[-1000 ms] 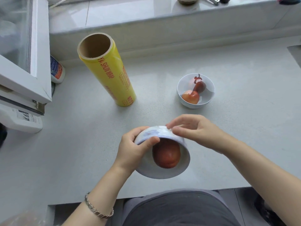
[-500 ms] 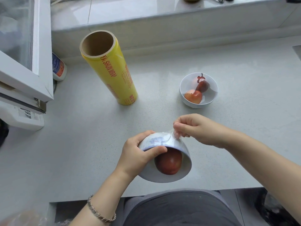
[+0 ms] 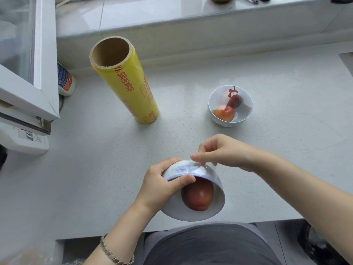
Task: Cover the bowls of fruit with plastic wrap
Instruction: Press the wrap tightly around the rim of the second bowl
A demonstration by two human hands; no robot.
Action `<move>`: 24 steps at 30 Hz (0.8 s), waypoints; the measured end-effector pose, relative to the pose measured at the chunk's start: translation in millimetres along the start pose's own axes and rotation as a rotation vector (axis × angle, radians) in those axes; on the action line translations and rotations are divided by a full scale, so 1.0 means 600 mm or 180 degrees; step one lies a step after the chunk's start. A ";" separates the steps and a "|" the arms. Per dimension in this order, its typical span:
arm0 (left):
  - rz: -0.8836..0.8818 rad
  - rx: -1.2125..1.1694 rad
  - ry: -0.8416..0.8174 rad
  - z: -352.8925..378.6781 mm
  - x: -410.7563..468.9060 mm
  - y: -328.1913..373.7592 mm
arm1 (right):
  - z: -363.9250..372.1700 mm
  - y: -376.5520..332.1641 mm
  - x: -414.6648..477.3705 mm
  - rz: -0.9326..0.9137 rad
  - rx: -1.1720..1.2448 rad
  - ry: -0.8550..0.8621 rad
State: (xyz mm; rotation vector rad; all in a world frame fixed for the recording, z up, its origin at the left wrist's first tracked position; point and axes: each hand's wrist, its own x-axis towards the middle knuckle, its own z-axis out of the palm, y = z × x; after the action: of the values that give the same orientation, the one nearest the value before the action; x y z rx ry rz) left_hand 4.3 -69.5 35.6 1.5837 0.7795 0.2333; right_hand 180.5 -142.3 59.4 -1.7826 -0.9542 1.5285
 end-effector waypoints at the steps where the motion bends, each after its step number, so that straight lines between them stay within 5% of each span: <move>1: 0.0003 -0.0042 0.0003 -0.001 -0.001 -0.001 | 0.007 0.004 0.003 -0.0160 0.0208 0.0201; 5: 0.0052 -0.0168 0.0075 -0.005 -0.003 0.000 | 0.034 0.010 0.014 -0.0686 0.0476 0.1033; 9: 0.0310 -0.0277 0.0071 -0.007 -0.005 0.009 | 0.038 0.001 0.025 -0.0866 0.0396 0.1253; 24: 0.0478 -0.0572 0.0309 -0.004 -0.008 0.016 | 0.017 0.008 0.035 -0.0150 -0.0112 0.0369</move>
State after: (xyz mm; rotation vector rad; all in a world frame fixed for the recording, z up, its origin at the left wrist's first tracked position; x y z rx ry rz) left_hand 2.6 -70.4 46.7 1.4694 0.6945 0.4797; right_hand 172.8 -127.9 41.9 -1.8389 -0.9645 1.3718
